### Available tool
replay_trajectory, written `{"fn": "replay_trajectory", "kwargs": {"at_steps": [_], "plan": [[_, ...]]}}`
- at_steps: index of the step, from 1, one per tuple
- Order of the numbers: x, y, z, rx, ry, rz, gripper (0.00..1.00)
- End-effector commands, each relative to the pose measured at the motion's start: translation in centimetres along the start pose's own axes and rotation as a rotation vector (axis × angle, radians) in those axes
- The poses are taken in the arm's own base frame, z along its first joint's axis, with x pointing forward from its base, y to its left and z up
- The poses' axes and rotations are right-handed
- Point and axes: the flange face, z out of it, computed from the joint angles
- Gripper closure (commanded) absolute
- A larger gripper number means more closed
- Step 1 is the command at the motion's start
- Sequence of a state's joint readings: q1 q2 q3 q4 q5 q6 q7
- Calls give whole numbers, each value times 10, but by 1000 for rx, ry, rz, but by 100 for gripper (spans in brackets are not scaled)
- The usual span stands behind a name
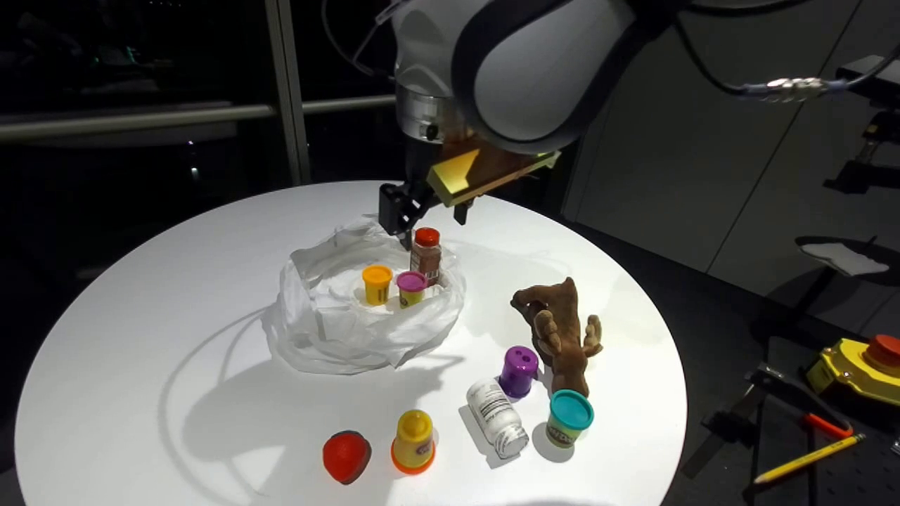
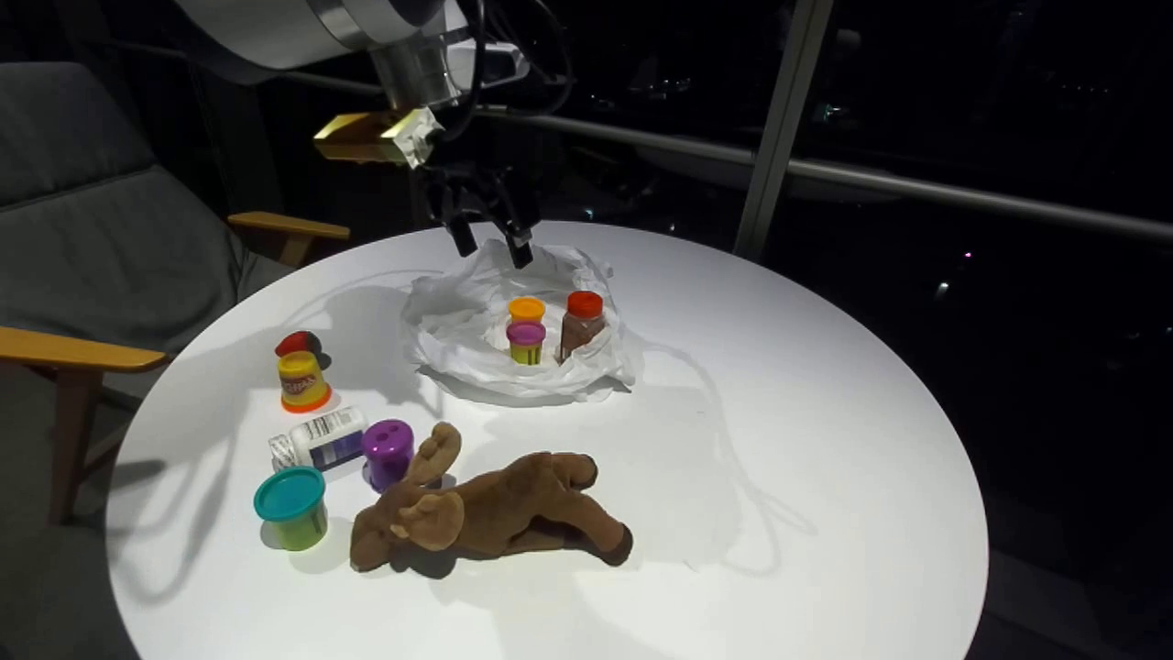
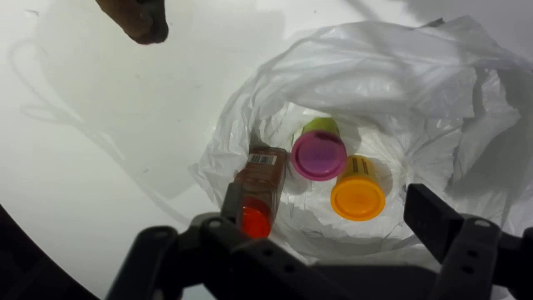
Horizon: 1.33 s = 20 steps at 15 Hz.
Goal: Put all the objects in the plastic bag
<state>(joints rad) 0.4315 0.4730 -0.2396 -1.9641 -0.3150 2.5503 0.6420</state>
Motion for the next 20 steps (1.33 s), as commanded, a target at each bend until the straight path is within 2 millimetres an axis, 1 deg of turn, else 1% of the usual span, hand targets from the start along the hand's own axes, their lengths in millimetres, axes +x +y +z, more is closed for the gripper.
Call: {"fn": "replay_trajectory", "kwargs": {"at_steps": [1, 4, 5, 7, 9, 13, 20], "plan": [[-62, 29, -10, -6, -60, 15, 0], [-105, 36, 11, 33, -142, -3, 0], [-117, 33, 17, 82, -158, -31, 0], [-132, 29, 31, 126, -172, -66, 0], [-143, 29, 40, 159, -195, -102, 0], [-151, 34, 54, 189, -271, -111, 0], [-149, 43, 83, 220, -356, -77, 0]]}}
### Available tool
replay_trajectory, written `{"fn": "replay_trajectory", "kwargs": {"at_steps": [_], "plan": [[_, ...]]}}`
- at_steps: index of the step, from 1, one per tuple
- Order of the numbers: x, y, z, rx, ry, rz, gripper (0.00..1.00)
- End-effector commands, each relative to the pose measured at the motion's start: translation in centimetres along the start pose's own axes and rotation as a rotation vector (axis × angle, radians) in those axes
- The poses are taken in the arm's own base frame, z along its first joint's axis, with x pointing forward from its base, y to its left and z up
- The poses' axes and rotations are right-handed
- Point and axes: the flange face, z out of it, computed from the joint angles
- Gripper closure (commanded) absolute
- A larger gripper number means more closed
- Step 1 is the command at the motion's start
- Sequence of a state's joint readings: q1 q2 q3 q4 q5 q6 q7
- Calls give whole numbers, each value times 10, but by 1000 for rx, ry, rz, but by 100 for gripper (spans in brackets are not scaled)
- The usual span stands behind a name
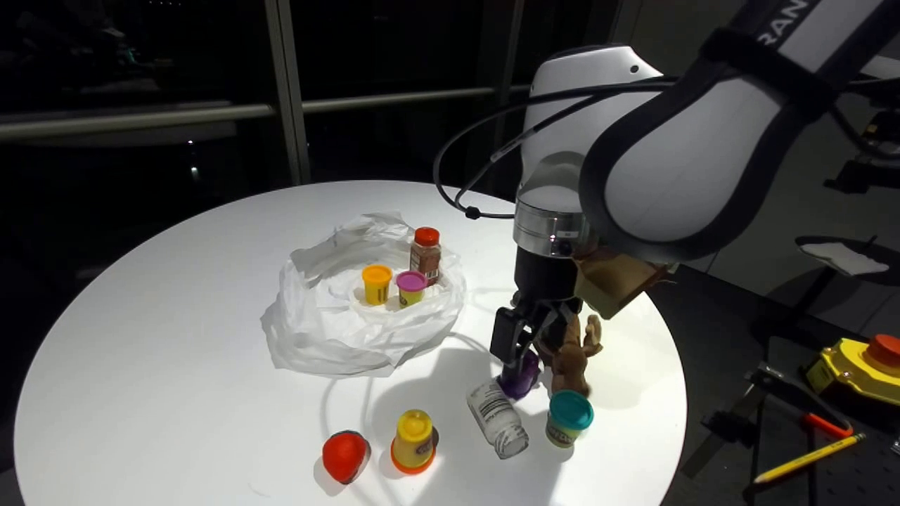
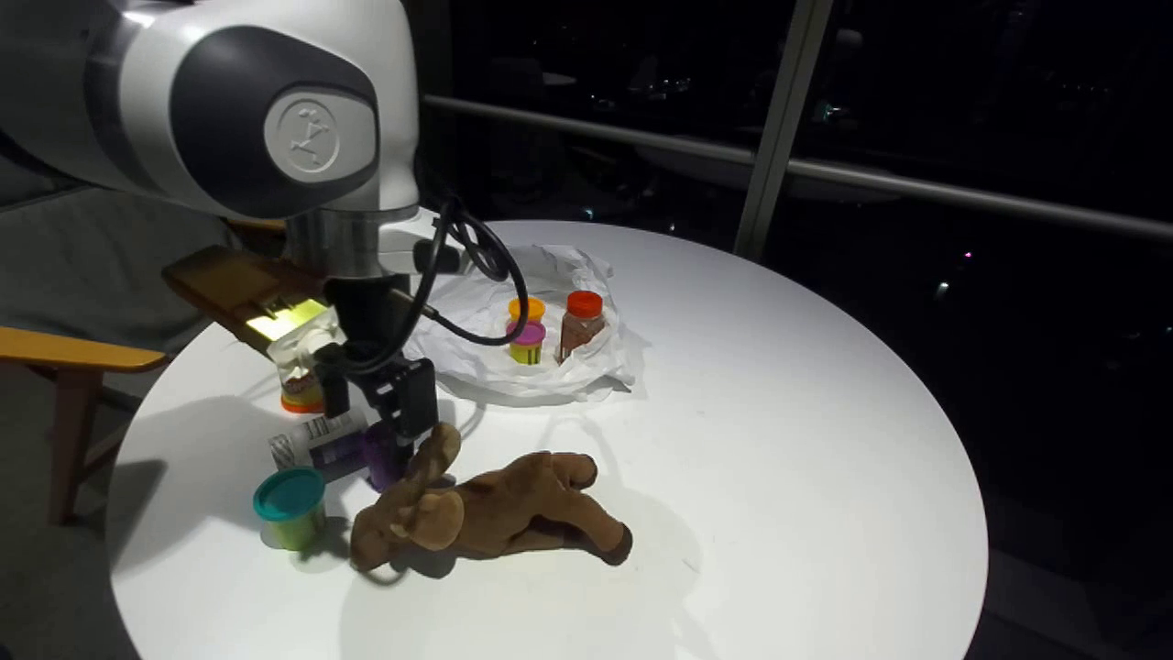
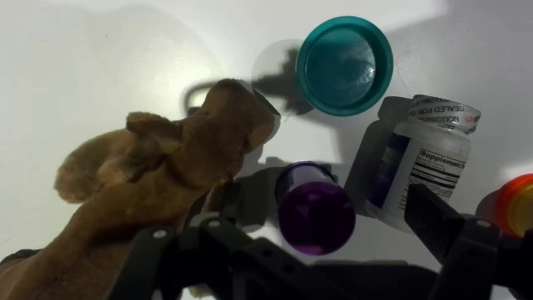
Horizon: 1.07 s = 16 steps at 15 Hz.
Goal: Put all the objects in the plastic bag
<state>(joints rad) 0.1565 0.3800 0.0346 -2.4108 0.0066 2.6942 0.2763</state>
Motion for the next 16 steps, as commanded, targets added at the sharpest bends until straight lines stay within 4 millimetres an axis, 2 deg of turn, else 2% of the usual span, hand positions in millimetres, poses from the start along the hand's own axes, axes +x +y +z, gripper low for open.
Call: {"fn": "replay_trajectory", "kwargs": {"at_steps": [1, 11, 12, 13, 16], "plan": [[11, 3, 7, 28, -23, 8, 0], [32, -3, 17, 57, -33, 33, 0], [33, -3, 18, 56, -35, 31, 25], [34, -3, 19, 51, -37, 29, 26], [36, -1, 17, 36, -27, 32, 50]]}}
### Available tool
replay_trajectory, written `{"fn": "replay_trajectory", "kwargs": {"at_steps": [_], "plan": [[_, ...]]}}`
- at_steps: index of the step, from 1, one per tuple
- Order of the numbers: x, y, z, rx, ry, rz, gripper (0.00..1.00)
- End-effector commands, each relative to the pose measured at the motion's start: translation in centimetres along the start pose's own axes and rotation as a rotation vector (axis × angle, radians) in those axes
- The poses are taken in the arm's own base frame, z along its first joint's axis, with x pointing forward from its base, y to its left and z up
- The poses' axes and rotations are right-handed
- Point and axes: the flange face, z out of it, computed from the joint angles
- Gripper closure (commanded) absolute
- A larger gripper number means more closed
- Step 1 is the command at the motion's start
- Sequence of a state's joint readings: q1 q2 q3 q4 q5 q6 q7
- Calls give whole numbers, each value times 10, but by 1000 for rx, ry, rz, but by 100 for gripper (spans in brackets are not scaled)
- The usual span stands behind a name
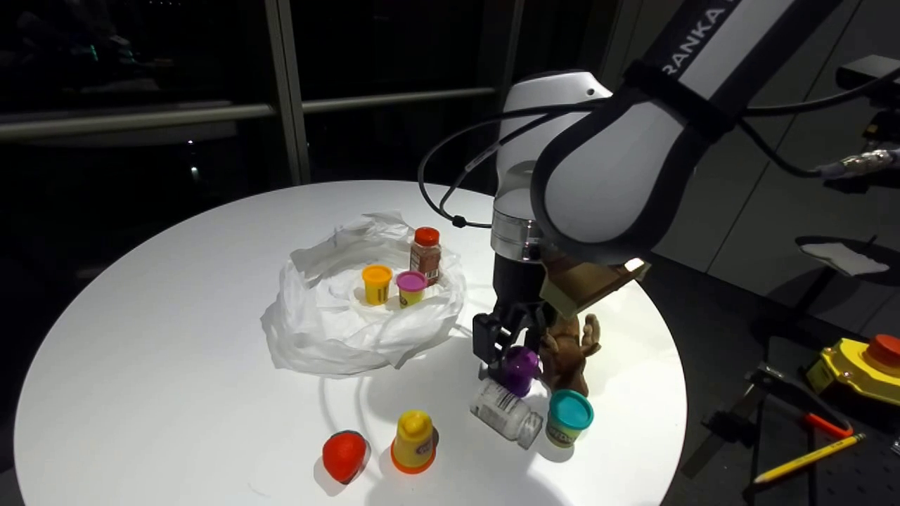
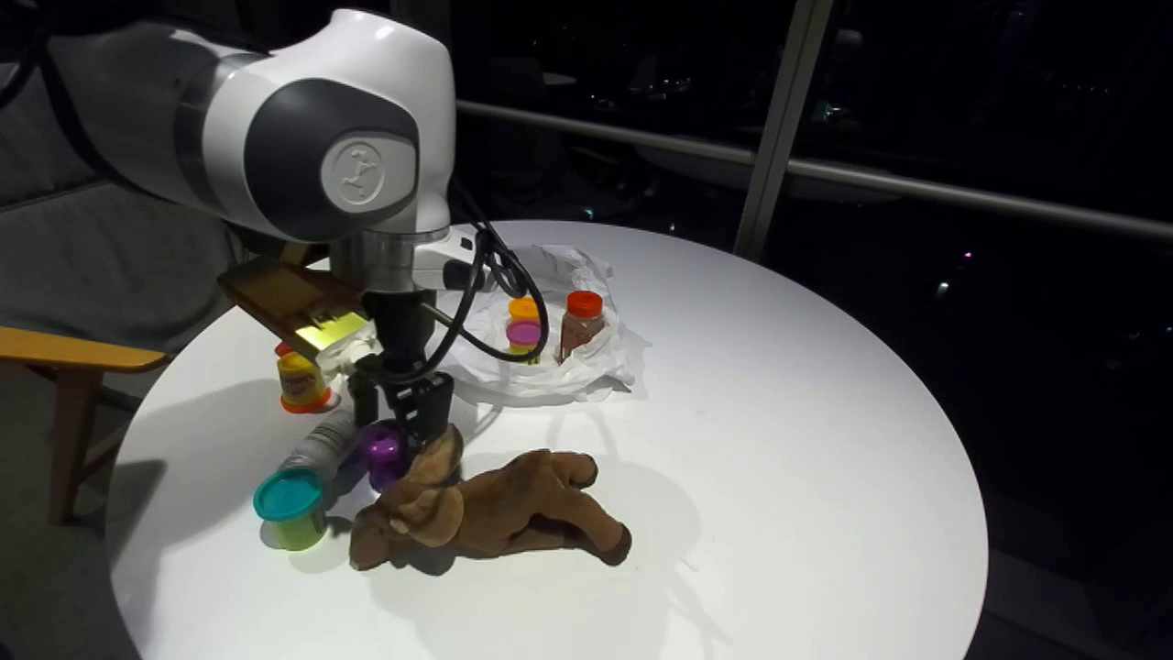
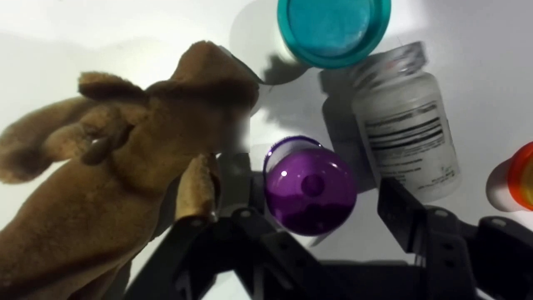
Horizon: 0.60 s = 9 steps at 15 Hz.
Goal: Put all the objects in the plastic bag
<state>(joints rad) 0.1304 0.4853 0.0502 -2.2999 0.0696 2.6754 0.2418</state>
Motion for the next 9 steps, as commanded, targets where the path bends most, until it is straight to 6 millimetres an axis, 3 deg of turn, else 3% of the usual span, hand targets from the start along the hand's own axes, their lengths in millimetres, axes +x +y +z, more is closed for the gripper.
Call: {"fn": "replay_trajectory", "kwargs": {"at_steps": [1, 4, 9], "plan": [[7, 3, -2, -17, 12, 3, 58], [9, 8, -9, -51, 36, 14, 75], [33, -8, -44, -84, 106, 11, 75]]}}
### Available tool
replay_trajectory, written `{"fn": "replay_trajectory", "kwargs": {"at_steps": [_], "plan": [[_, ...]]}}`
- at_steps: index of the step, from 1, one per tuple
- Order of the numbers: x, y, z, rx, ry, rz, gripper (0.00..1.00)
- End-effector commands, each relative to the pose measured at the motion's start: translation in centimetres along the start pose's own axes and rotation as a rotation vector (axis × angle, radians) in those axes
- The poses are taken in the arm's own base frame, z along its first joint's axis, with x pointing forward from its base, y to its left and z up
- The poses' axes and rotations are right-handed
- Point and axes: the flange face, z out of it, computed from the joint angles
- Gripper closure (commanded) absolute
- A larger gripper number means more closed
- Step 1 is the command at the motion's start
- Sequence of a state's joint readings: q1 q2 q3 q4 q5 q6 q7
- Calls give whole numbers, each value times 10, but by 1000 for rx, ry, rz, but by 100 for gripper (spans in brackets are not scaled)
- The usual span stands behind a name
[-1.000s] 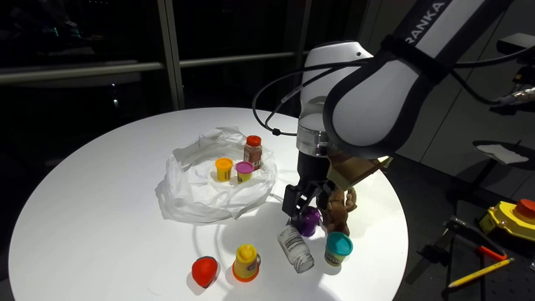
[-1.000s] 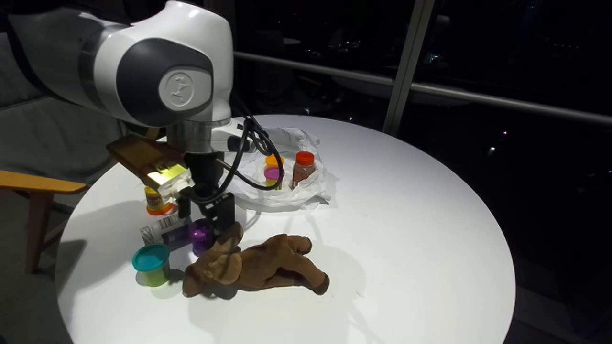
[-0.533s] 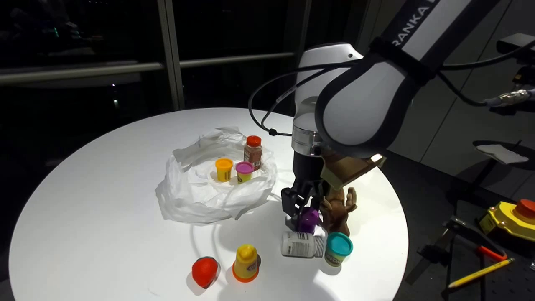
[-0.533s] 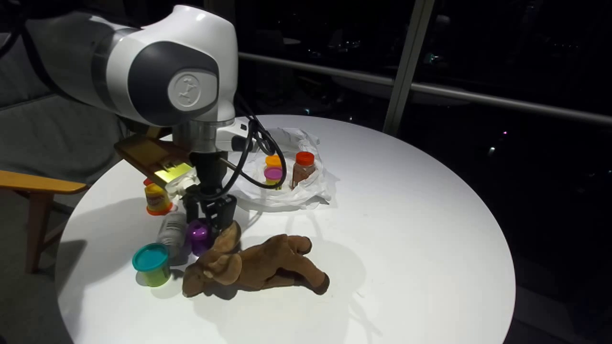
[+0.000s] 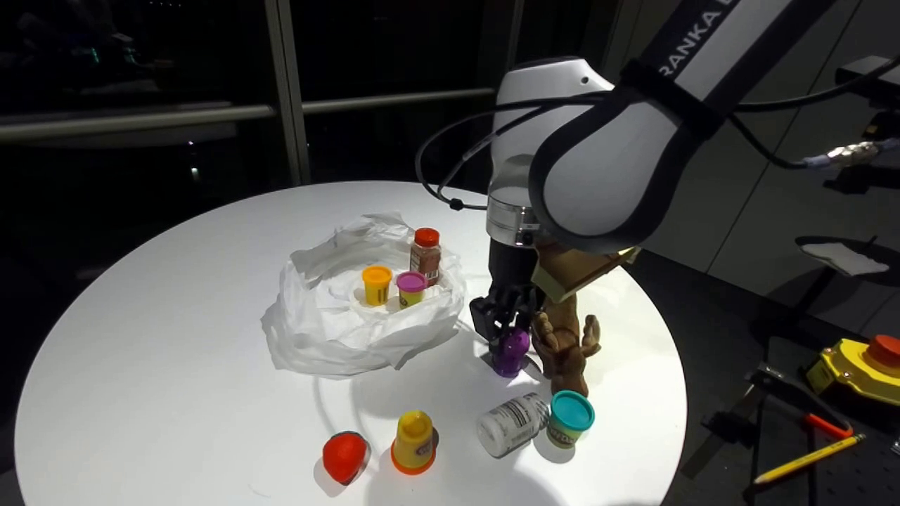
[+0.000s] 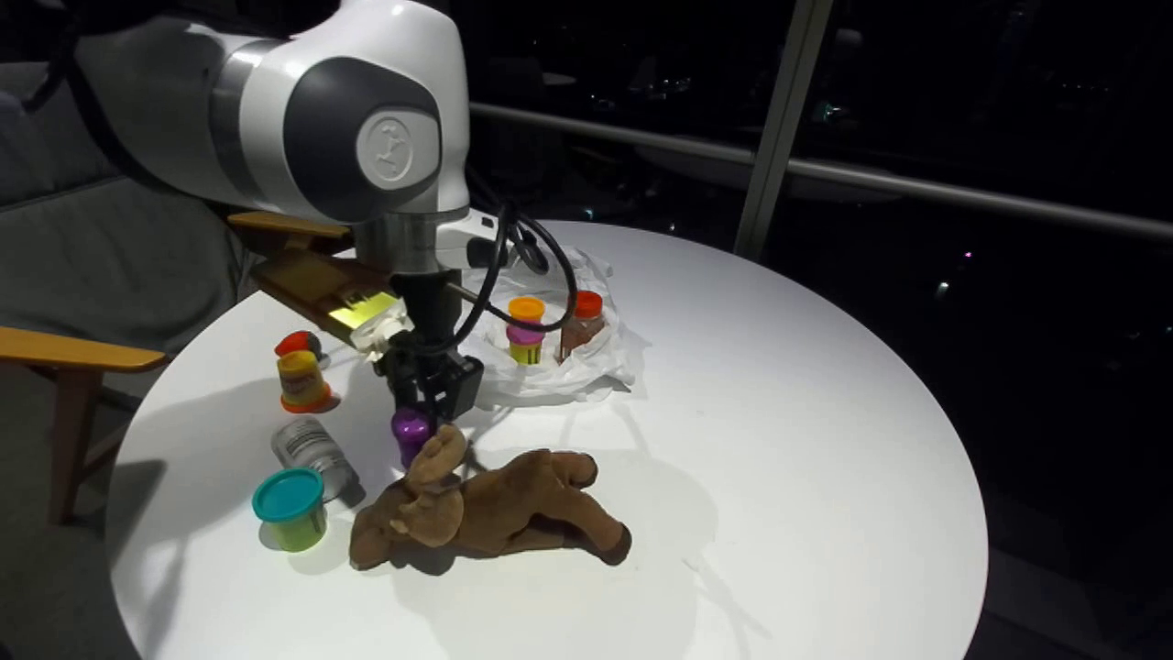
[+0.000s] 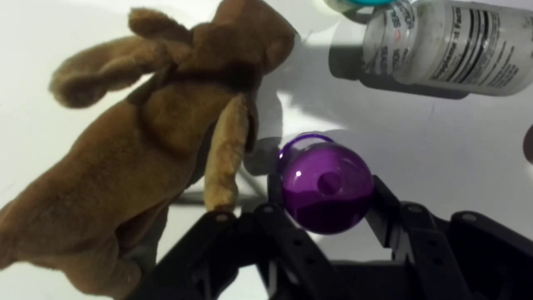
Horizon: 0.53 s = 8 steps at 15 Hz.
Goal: Put all the objects in the plastic bag
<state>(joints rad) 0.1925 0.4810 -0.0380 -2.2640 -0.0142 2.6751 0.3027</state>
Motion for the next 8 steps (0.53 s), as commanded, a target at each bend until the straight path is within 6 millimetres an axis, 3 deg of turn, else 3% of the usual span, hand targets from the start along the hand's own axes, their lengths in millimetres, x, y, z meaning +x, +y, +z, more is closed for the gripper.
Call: {"fn": "replay_trajectory", "kwargs": {"at_steps": [1, 8], "plan": [[23, -21, -37, -14, 54, 5, 75], [82, -68, -65, 7, 113, 9, 75]]}}
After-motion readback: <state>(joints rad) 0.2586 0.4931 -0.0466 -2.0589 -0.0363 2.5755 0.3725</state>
